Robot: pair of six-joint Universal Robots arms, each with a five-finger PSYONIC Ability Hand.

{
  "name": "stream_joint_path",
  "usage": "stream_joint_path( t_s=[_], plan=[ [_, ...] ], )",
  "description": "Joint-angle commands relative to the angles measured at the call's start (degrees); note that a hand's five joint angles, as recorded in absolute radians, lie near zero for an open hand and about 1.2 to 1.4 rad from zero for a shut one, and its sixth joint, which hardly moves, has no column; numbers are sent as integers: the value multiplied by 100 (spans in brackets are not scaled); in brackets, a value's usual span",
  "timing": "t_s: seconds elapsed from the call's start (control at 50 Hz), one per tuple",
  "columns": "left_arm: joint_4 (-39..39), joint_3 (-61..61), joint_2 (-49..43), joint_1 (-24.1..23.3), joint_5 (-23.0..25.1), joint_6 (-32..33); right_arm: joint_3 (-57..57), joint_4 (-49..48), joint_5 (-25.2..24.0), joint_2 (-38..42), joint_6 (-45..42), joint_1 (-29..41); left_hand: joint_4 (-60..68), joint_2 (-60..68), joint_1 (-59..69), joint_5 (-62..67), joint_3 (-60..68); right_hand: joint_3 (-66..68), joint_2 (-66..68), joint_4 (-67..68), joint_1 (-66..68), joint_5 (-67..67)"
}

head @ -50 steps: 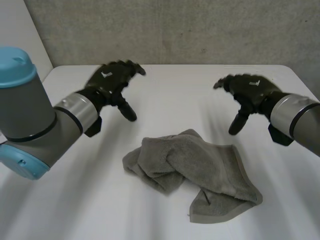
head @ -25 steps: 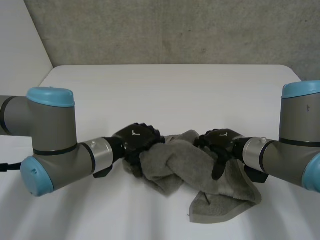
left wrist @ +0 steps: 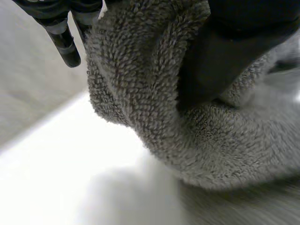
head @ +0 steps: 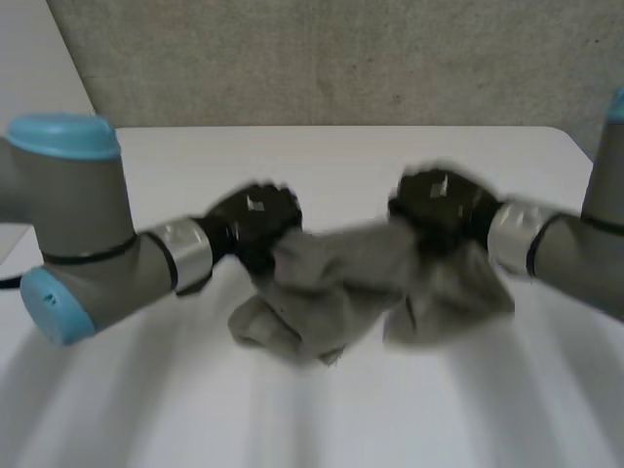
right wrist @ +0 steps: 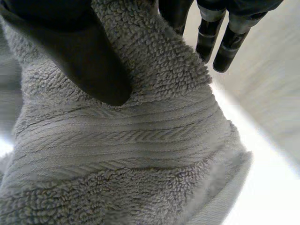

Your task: Fold the towel.

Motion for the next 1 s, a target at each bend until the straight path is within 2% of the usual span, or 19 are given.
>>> stream_joint_path(
  t_s=[0.02, 0.04, 0.08, 0.14, 0.26, 0.42, 0.46, 0.5, 0.52, 0.54, 0.56, 0.58, 0.6, 0.62, 0.64, 0.7, 0.84, 0.96, 1.0],
  plan=[
    [1483, 476, 943, -144, -1243, -573, -745, -2702, 1304, -697, 736, 326, -311, 703, 893, 615, -277, -266, 904, -437, 892, 667],
    [1914, 432, 1250, -153, -1419, -723, -675, -3284, 1428, -899, 894, 344, -311, 703, 893, 615, -277, -266, 904, -437, 892, 667],
    [2240, 336, 1480, -162, -1507, -889, -544, -3620, 1438, -1049, 965, 370, -311, 703, 893, 615, -277, -266, 904, -437, 892, 667],
    [2611, -49, 1797, -153, -1517, -1154, -237, -3580, 1264, -1173, 1019, 388, -311, 703, 893, 615, -277, -266, 904, -437, 892, 667],
    [2718, -1253, 2027, -153, -1508, -1181, 738, -3036, 841, -1129, 923, 511, -311, 703, 893, 615, -277, -266, 904, -437, 892, 667],
    [2709, -2615, 1624, -180, -1508, -769, 2144, -3139, 770, -840, 89, 432, -311, 703, 893, 615, -277, -266, 904, -437, 892, 667],
    [2692, -2836, 1431, -197, -1500, -637, 2357, -3202, 753, -725, -89, 432, -311, 703, 893, 615, -277, -266, 204, -437, 191, -34],
    [2656, -3022, 1262, -215, -1508, -522, 2716, -3132, 744, -401, -578, 441, -311, 703, 893, 615, -277, -266, -2777, -437, -2789, -3014],
    [2639, -3153, 1123, -258, -1517, -435, 2718, -3131, 744, -400, -581, 441, -311, 703, 893, 615, -277, -266, -2791, -437, -2803, -3028],
    [2604, -3232, 1017, -363, -1543, -390, 2814, -3009, 761, -252, -937, 458, -311, -361, -171, -448, -277, -266, -3557, -437, -3569, -3794],
    [2603, -3233, 1016, -364, -1543, -390, 2832, -2869, 822, -189, -1237, 450, -311, -372, -181, -459, -277, -266, -4081, -437, -4093, -4318],
    [2551, -3251, 973, -460, -1552, -381, 2832, -2868, 823, -189, -1240, 449, -311, -1837, -1647, -1924, -277, -266, -4086, -437, -4098, -4323],
    [2455, -3251, 972, -522, -1561, -381, 2797, -2694, 841, -197, -1449, 423, -311, -3401, -3210, -3488, -277, -266, -4952, -437, -4964, -5189],
    [2454, -3251, 972, -522, -1561, -381, 2753, -2535, 841, -232, -1477, 414, -311, -3416, -3226, -3503, -277, -266, -5826, -437, -5839, -6064],
    [2324, -3207, 1033, -531, -1587, -373, 2753, -2534, 841, -233, -1477, 414, -311, -4082, -3892, -4170, -277, -266, -5835, -437, -5848, -6073],
    [2121, -2997, 1252, -479, -1649, -373, 2586, -2287, 832, -417, -1222, 362, -311, -4994, -4803, -5081, -277, -266, -6096, -437, -6108, -6333],
    [1892, -2610, 1622, -400, -1649, -355, 2349, -2024, 770, -1093, 32, 344, -311, -5115, -4925, -5202, -277, -266, -6096, -437, -6108, -6333],
    [1743, -2337, 1684, -303, -1588, -355, 2234, -1743, 762, -1235, 755, 326, -311, -5317, -5127, -5404, -277, -266, -6096, -437, -6108, -6333],
    [1690, -2258, 1649, -259, -1587, -346, 1972, -1332, 701, -1121, 1358, 326, -311, -5317, -5127, -5404, -277, -266, -6096, -437, -6108, -6333]
  ],
)
